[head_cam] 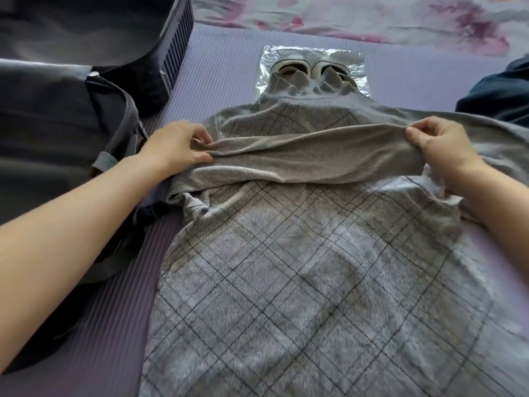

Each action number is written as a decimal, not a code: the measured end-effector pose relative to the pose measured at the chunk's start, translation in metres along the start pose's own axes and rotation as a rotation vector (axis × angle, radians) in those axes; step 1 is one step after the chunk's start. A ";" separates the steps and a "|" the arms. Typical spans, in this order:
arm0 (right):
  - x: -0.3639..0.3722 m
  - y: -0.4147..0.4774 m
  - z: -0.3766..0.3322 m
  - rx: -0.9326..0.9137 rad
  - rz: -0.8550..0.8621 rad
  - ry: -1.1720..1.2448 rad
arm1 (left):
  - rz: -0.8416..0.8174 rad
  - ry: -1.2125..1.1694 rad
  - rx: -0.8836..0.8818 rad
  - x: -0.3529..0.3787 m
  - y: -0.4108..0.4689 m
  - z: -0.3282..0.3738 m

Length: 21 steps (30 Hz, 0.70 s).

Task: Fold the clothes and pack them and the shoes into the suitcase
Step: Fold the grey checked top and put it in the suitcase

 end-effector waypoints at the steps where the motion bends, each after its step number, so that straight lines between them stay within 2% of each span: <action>1: 0.001 0.001 -0.001 -0.005 -0.005 -0.020 | 0.033 0.017 0.002 0.000 0.001 -0.002; 7: -0.006 0.000 -0.003 -0.020 -0.071 -0.054 | 0.259 -0.036 -0.198 -0.008 0.019 -0.008; 10: -0.002 0.001 -0.015 -0.173 -0.016 -0.508 | 0.315 -0.067 -0.244 -0.009 0.031 -0.007; 12: 0.010 -0.003 -0.026 -0.244 0.009 -0.648 | 0.378 -0.126 -0.278 -0.007 0.038 -0.009; 16: 0.051 -0.022 -0.065 -0.385 -0.019 -0.578 | 0.494 -0.272 -0.393 -0.010 0.041 -0.005; 19: 0.087 -0.034 -0.106 -0.491 -0.098 -0.371 | 0.541 -0.445 -0.317 -0.014 0.010 0.021; 21: 0.116 -0.044 -0.135 -0.505 -0.221 -0.216 | 0.546 -0.400 -0.232 -0.010 -0.032 0.035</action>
Point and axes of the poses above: each hand's wrist, its own y-axis towards the middle knuckle, its own x-axis out of the palm, z = x × y, the point moved 4 cm from there along y, towards the middle knuckle, and after that the axes turned 10 degrees about z, right-handed, at the moved point
